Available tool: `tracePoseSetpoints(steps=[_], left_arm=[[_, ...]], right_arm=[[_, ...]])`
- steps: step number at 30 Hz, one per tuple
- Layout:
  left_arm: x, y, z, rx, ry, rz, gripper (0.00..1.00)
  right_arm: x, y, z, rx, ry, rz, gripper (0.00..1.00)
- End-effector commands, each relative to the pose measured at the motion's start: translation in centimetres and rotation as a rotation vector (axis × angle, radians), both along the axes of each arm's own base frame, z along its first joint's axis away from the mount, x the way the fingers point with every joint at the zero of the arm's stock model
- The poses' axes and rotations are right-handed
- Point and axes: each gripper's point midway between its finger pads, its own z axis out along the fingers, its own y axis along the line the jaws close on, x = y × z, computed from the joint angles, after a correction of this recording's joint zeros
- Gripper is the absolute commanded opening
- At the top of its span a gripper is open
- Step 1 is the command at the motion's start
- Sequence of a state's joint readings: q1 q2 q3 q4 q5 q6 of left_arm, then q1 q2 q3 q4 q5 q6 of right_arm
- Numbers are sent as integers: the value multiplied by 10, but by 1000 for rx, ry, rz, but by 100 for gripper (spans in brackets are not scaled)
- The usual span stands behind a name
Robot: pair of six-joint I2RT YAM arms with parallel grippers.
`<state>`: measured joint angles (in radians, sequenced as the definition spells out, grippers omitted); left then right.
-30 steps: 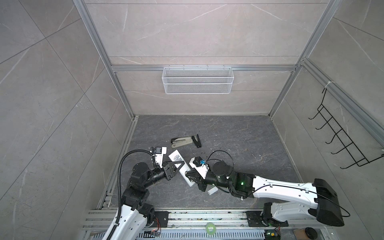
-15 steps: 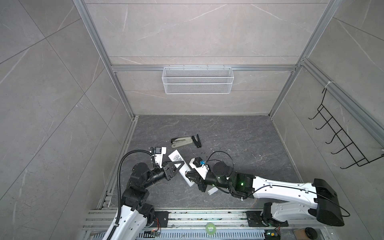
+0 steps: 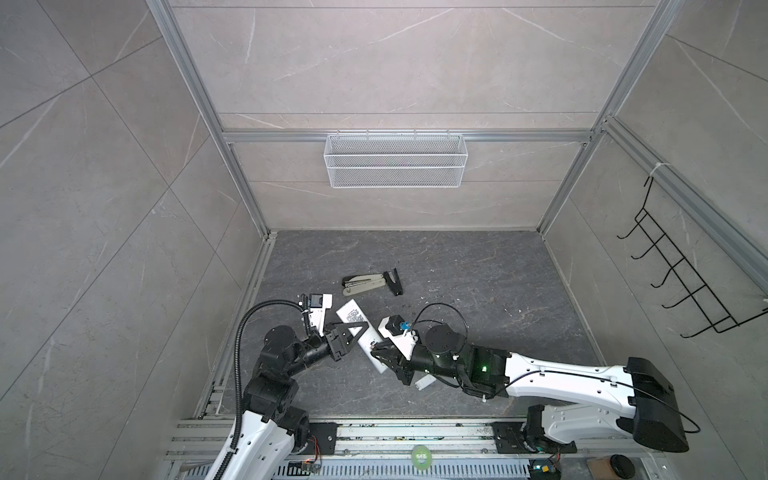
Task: Load the batteries into the remote control
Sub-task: 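Lower the battery into the remote's battery compartment with the right gripper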
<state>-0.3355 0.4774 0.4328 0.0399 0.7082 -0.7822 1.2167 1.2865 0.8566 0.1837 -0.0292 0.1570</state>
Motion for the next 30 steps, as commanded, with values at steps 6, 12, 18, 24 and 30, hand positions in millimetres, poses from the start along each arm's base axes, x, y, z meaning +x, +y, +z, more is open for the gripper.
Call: tracePoseSetpoints(steps=[6, 12, 18, 24, 30], left_arm=[[-3, 0, 24, -36, -84, -12, 0], [-3, -1, 23, -34, -81, -14, 0], [-3, -2, 21, -29, -73, -22, 0], [-4, -3, 18, -18, -62, -32, 0], [-7, -7, 17, -14, -51, -75, 0]], right_arm=[[0, -6, 15, 20, -23, -15, 29], [-1, -10, 23, 23, -36, -16, 32], [-5, -14, 30, 20, -52, -4, 35], [-16, -21, 44, -8, -102, 43, 37], [-38, -36, 37, -253, -223, 226, 47]])
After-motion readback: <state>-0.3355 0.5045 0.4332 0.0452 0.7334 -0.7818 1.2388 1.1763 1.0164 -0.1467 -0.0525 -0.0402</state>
